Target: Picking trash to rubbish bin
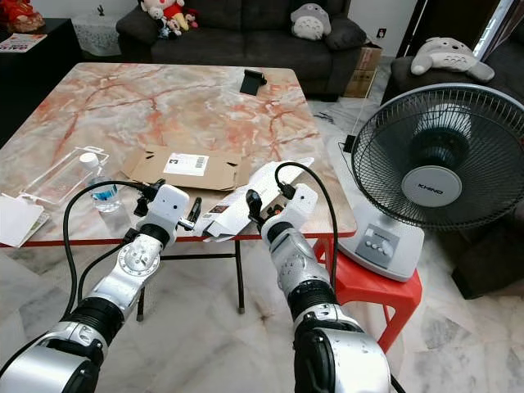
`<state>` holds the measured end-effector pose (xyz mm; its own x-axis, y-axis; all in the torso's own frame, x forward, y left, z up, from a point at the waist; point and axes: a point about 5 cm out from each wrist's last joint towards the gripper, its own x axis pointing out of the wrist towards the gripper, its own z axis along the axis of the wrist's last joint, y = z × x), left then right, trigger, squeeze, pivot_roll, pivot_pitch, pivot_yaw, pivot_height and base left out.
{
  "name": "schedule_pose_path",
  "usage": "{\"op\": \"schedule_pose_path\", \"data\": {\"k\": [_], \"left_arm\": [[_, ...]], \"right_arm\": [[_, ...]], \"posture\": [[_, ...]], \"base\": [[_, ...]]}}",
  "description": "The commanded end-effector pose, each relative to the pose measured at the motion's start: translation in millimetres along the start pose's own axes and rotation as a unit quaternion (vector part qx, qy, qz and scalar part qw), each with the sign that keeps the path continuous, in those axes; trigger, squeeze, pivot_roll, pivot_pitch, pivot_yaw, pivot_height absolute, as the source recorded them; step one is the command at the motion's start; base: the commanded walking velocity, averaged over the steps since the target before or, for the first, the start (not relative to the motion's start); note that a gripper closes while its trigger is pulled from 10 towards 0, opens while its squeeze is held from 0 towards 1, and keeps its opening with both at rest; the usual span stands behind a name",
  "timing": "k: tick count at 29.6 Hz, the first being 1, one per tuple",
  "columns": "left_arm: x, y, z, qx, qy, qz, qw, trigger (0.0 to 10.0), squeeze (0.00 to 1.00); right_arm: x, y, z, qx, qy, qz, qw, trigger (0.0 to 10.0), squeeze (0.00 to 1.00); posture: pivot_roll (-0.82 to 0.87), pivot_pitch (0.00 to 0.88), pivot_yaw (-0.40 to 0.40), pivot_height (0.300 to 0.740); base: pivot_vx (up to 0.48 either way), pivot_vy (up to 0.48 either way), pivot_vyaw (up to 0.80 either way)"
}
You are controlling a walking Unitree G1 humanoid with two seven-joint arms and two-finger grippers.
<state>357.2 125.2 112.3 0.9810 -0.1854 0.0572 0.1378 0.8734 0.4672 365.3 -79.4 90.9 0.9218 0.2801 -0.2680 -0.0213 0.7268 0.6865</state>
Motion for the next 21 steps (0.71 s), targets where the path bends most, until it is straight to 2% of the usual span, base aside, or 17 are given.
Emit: {"op": "schedule_pose_path", "data": {"k": [1, 11, 21], "left_arm": [[3.0, -1.4, 6.6, 0.008, -0.008, 0.000, 1.000, 10.0, 0.00], [1.1, -7.4, 9.9, 0.004, -0.012, -0.002, 1.000, 10.0, 0.00], [-3.5, -13.7, 10.0, -0.012, -0.013, -0.005, 1.000, 10.0, 0.00]], "right_arm": [[2.2, 6.4, -0.7, -0.004, 0.008, 0.002, 1.000, 10.0, 0.00], [0.5, -0.8, -9.0, 0.004, 0.023, -0.009, 1.000, 10.0, 0.00], [3.4, 13.4, -13.5, 0.030, 0.030, 0.027, 0.999, 10.0, 0.00]], "posture": [[-0.01, 0.046, -0.123, 0.740], [0.01, 0.089, -0.139, 0.740], [0.02, 0.106, -0.149, 0.740]], "base": [[0.000, 0.000, 0.00], [0.000, 0.000, 0.00], [0.000, 0.000, 0.00]]}}
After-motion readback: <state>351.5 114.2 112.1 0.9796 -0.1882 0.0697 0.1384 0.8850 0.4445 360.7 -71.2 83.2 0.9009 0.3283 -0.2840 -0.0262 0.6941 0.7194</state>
